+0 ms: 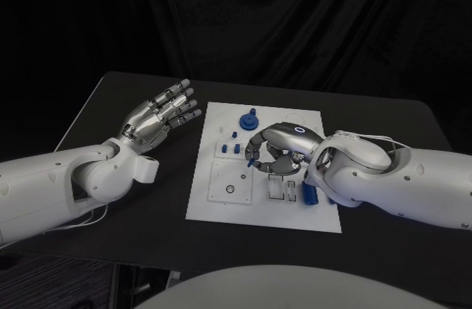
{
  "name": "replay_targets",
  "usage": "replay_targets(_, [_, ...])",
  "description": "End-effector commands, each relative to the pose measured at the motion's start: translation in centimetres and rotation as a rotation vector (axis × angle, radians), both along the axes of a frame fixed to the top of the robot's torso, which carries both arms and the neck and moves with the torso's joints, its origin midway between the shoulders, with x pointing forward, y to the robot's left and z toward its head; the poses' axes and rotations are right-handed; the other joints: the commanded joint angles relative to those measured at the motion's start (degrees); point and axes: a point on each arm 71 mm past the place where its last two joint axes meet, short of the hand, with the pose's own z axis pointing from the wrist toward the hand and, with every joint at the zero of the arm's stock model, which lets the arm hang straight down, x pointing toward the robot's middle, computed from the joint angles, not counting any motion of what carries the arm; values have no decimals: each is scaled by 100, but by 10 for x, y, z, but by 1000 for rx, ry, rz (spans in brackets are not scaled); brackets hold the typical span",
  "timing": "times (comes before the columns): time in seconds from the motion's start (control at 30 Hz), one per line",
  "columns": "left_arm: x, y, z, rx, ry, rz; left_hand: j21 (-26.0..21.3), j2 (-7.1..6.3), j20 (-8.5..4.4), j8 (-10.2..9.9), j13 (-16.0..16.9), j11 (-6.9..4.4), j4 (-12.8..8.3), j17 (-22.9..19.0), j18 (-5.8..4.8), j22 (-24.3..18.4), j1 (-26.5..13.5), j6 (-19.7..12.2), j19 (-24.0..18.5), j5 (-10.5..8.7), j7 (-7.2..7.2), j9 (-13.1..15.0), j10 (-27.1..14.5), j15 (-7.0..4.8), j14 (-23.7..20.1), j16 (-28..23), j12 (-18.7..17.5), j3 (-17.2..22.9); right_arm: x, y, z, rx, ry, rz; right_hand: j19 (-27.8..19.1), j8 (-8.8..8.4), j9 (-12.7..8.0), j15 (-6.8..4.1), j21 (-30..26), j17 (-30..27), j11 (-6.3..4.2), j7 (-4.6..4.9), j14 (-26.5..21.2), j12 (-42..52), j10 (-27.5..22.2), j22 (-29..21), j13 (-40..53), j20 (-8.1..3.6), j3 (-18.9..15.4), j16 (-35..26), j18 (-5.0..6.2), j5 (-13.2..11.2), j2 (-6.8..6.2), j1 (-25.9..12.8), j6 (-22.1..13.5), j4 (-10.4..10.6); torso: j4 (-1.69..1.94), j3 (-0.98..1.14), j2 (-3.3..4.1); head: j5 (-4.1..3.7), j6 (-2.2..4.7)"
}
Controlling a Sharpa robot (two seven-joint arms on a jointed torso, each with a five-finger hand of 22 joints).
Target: Assemble the parts on the task board
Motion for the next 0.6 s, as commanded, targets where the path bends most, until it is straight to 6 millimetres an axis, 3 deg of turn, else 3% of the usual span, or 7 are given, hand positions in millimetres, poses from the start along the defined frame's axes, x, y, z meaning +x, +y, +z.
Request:
replay_targets(0.03, [-1,0,6,-57,-69,11,22,40,-11,-12,6,29,-43,6,-60,5,3,2,40,35,50,9,8,40,8,22,21,-1,-1,6,-7,-28,-2,40,54,20,8,10,27,13,-3,-7,45,-33,59,616,-10,3,-7,35,-74,-46,-14,17,37,-37,11,-5,-5,19,-1])
replay_targets(0.1, [-1,0,6,-57,-68,10,22,40,-11,-12,6,29,-43,6,-60,5,3,2,40,35,50,9,8,40,8,22,21,-1,-1,11,-11,-30,-8,49,77,28,11,2,98,77,-14,-18,73,-55,100,630,-19,-3,-12,86,-84,-117,-18,25,90,-44,-2,-4,-2,34,-1])
replay_targets(0.27, [0,-2,5,-57,-66,7,23,41,-11,-12,5,30,-45,6,-61,6,2,1,43,34,51,9,8,40,8,23,19,2,0,17,-21,-43,-11,61,99,25,9,-6,165,142,-25,-26,103,-75,141,644,-27,-10,-3,139,-93,-135,-26,55,126,-70,10,-7,-4,40,-1])
replay_targets(0.6, [0,-3,3,-57,-61,4,24,42,-12,-12,5,31,-48,6,-64,6,-1,2,46,34,52,9,8,40,6,21,19,6,2,18,-33,-71,-10,57,107,20,7,-11,189,159,-30,-29,110,-88,168,648,-33,-14,1,156,-96,-154,-30,69,148,-83,-1,-1,2,75,-1])
